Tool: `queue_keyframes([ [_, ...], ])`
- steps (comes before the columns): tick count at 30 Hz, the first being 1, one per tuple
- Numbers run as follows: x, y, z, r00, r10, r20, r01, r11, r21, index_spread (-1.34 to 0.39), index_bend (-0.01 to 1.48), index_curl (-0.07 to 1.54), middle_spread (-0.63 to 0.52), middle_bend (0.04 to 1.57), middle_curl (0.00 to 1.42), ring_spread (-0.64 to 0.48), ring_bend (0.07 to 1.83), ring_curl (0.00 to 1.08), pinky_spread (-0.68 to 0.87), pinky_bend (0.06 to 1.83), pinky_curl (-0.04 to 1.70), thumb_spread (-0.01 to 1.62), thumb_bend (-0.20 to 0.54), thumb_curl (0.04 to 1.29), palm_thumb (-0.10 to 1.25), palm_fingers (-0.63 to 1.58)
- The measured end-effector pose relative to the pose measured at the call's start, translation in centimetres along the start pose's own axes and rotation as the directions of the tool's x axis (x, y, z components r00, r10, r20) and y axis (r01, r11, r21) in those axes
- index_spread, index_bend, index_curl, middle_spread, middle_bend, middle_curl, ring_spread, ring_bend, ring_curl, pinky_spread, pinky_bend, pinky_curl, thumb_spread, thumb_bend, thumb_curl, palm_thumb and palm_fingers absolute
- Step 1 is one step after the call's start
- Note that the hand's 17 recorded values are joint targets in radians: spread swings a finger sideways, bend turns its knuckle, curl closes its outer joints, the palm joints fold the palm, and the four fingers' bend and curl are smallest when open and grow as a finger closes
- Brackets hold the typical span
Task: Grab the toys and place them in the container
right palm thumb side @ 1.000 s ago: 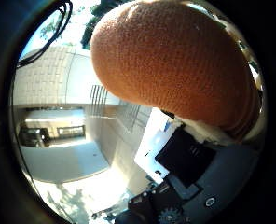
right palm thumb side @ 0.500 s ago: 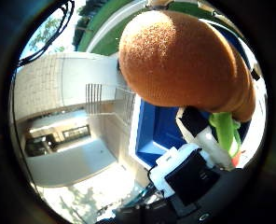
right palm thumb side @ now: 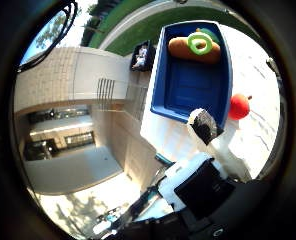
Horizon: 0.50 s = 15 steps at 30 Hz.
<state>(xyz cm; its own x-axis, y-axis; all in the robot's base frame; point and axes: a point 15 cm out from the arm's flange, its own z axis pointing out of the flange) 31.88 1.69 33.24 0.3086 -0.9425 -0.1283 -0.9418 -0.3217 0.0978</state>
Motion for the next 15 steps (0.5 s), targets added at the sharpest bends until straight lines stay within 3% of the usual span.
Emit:
queue_keyframes([
  [6,4.8,1.8,5.5,0.998,0.042,-0.038,-0.043,0.999,-0.008,-0.23,0.15,0.3,0.1,0.2,0.35,0.31,0.49,0.32,0.49,0.73,0.35,1.14,-0.034,0.41,0.7,0.05],
  [15,6.4,-1.9,10.8,0.999,0.035,-0.034,-0.036,0.999,-0.038,-0.25,0.16,0.28,0.06,0.19,0.36,0.28,0.46,0.31,0.47,0.66,0.31,1.13,-0.027,0.4,0.7,0.08],
])
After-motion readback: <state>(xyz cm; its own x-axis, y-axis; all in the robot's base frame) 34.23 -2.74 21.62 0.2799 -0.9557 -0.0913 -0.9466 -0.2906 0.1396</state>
